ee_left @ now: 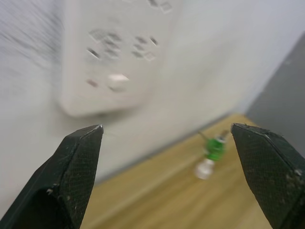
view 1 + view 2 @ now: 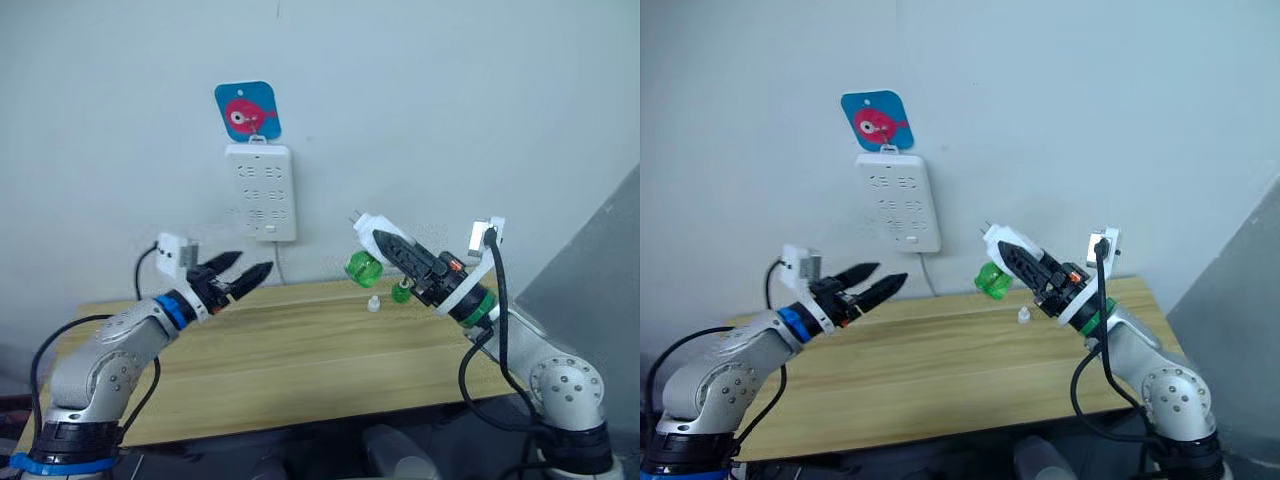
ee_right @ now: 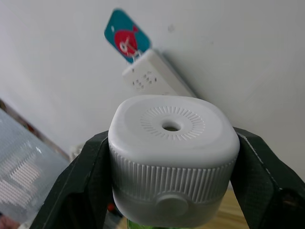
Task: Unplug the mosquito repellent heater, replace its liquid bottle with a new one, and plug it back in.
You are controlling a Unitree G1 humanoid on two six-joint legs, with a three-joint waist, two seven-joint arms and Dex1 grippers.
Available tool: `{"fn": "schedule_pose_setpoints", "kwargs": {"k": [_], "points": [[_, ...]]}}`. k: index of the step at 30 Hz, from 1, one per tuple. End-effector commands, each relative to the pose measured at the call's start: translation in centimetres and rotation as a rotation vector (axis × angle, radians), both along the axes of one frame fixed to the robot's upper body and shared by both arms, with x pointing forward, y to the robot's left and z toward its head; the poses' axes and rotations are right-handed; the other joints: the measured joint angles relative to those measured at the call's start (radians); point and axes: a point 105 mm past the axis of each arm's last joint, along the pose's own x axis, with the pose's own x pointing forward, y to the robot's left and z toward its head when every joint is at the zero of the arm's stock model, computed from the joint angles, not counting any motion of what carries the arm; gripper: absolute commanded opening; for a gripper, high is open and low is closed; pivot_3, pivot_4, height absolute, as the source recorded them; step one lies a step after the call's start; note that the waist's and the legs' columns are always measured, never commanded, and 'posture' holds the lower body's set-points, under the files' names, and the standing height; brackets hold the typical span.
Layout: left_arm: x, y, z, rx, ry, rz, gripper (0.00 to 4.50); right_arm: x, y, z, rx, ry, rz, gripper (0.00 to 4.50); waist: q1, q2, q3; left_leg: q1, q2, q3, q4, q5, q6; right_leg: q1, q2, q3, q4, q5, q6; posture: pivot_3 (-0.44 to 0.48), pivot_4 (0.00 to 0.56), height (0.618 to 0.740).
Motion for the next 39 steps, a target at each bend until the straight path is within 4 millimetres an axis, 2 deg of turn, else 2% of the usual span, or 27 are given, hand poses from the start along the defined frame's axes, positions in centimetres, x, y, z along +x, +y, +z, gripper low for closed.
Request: {"fn": "schedule_pose_setpoints", "kwargs": {"k": [1, 5, 7, 12, 15, 18, 30, 39], "points": [[0.5, 2.5, 2.4, 0.080, -0.108, 0.029, 4.50, -1.4, 1.0, 1.5, -0.100, -0.132, 0.079, 3.03, 0.009, 0.000, 0.000, 0.000, 0.000, 0.000, 0.000, 0.000, 0.000, 0.000, 0.000, 0.000, 0.000, 0.000, 0.000, -0.198, 0.027, 0.733], [2.2, 4.4, 3.2, 0.134, -0.118, 0.028, 4.50, -1.4, 1.7, 1.2, -0.298, -0.227, 0.104, 3.03, 0.018, -0.001, 0.000, 0.000, 0.000, 0.001, -0.001, 0.000, 0.000, -0.001, 0.000, 0.000, 0.000, 0.000, 0.000, -0.193, 0.034, 0.733], [3.1, 4.3, 3.3, 0.155, -0.114, -0.011, 4.50, -1.2, 2.0, 1.2, -0.385, -0.275, 0.102, 3.03, 0.021, -0.001, 0.000, 0.000, 0.000, 0.001, -0.001, 0.000, 0.000, -0.001, 0.000, 0.000, 0.000, 0.000, 0.000, -0.200, 0.037, 0.733], [4.8, 3.4, 4.0, 0.147, -0.119, -0.076, 4.50, -1.2, 2.6, 1.6, -0.435, -0.330, 0.111, 3.03, 0.022, -0.003, -0.001, -0.004, 0.000, 0.000, -0.002, 0.000, 0.000, -0.005, 0.000, -0.001, 0.000, 0.000, 0.000, -0.221, 0.044, 0.733], [5.3, 2.6, 4.2, 0.152, -0.117, -0.117, 3.91, -1.3, 2.8, 1.8, -0.448, -0.343, 0.111, 3.03, 0.018, -0.003, -0.001, -0.012, 0.000, -0.002, -0.001, 0.000, 0.000, -0.013, 0.000, -0.002, 0.003, 0.000, 0.000, -0.237, 0.048, 0.733], [5.8, 1.9, 4.1, 0.166, -0.113, -0.140, 2.95, -1.4, 2.8, 1.9, -0.461, -0.350, 0.106, 3.03, 0.017, -0.003, -0.001, -0.012, 0.000, -0.003, -0.001, 0.000, 0.000, -0.013, 0.000, -0.003, 0.003, 0.000, -0.001, -0.243, 0.050, 0.733], [8.3, 0.4, 4.4, 0.176, -0.102, -0.187, 2.93, -1.7, 2.9, 2.0, -0.474, -0.348, 0.093, 3.03, 0.011, -0.003, -0.001, -0.012, 0.000, -0.004, 0.002, 0.000, 0.000, -0.011, 0.001, -0.005, 0.004, 0.000, -0.001, -0.277, 0.063, 0.733], [8.8, -0.5, 4.8, 0.174, -0.049, -0.300, 2.93, -2.0, 2.8, 1.7, -0.482, -0.336, 0.090, 3.03, -0.003, -0.003, 0.000, -0.012, 0.000, -0.005, 0.002, 0.000, 0.000, -0.011, 0.001, -0.006, 0.004, 0.000, 0.000, -0.305, 0.067, 0.733]]}}
